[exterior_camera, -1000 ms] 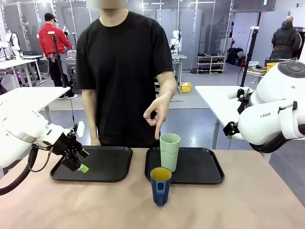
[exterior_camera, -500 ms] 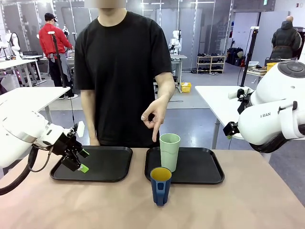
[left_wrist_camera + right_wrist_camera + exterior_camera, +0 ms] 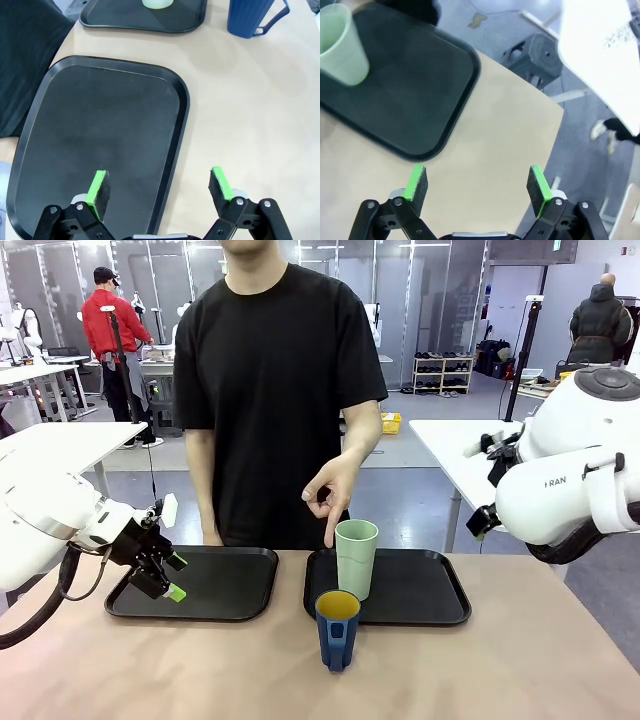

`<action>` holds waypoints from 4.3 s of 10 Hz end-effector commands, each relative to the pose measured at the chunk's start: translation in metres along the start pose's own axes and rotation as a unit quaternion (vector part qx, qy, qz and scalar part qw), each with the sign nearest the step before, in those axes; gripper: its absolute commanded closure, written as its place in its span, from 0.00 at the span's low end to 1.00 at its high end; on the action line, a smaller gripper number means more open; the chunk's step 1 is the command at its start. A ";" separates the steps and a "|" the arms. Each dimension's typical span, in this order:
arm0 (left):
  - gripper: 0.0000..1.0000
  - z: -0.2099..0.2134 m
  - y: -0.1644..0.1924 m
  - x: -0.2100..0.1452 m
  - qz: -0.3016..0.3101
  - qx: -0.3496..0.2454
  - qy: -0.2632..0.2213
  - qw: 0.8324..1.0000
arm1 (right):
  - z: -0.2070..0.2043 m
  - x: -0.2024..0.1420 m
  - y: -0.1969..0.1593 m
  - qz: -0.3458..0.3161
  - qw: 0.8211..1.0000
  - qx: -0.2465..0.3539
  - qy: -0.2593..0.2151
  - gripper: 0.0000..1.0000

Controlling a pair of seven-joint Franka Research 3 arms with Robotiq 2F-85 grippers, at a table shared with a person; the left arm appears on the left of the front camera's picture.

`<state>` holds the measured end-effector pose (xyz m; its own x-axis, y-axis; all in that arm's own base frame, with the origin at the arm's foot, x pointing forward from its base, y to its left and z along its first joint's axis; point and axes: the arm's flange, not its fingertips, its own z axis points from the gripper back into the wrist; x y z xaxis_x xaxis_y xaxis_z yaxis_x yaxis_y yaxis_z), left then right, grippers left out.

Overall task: Sort and store the cups by type.
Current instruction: Pick up the Handle plastic cup and place it into the empty Flat Tray.

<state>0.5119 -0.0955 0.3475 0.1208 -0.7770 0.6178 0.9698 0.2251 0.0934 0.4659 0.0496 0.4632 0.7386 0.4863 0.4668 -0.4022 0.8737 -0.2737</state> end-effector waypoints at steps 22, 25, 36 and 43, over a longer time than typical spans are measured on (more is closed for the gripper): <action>0.00 0.001 0.000 0.002 -0.004 0.002 -0.001 1.000 | -0.055 -0.077 0.023 0.398 0.863 0.286 -0.120 0.00; 0.00 0.001 0.000 0.002 -0.004 0.002 -0.001 1.000 | -0.087 -0.085 0.035 0.369 0.835 0.342 -0.222 0.00; 0.00 0.001 0.000 0.002 -0.004 0.002 -0.001 1.000 | -0.161 -0.091 0.066 0.288 0.780 0.412 -0.372 0.00; 0.00 0.001 0.000 0.002 -0.004 0.002 -0.001 1.000 | -0.175 -0.088 0.079 0.291 0.765 0.450 -0.357 0.00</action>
<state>0.5120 -0.0958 0.3478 0.1199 -0.7770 0.6179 0.9699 0.2244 0.0941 0.4544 0.0670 0.2635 -0.0503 0.4181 0.9070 -0.9957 0.0494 -0.0780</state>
